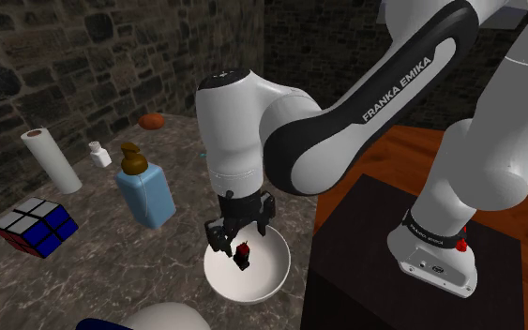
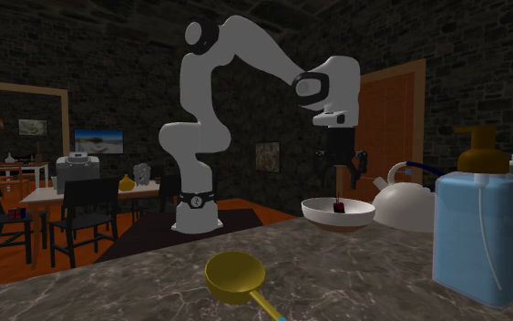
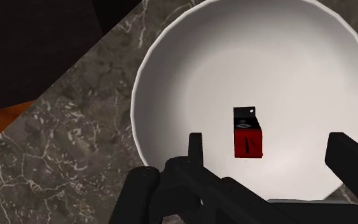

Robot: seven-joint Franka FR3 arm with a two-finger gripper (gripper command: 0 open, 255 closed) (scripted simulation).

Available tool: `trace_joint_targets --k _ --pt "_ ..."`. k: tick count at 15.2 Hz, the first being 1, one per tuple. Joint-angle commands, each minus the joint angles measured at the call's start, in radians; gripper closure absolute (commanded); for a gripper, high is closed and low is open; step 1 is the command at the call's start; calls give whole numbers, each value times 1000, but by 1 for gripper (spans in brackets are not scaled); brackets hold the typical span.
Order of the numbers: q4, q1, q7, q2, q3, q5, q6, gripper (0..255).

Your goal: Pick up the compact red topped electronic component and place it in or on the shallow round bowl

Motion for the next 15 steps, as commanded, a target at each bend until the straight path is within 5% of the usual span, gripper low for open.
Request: trace_joint_targets --k 1,7,15 --pt "0 0 0 0 0 0 0 0" --pt "67 -4 -36 -78 -12 46 -133 0" --pt "67 -3 -36 -78 -12 46 -133 0"
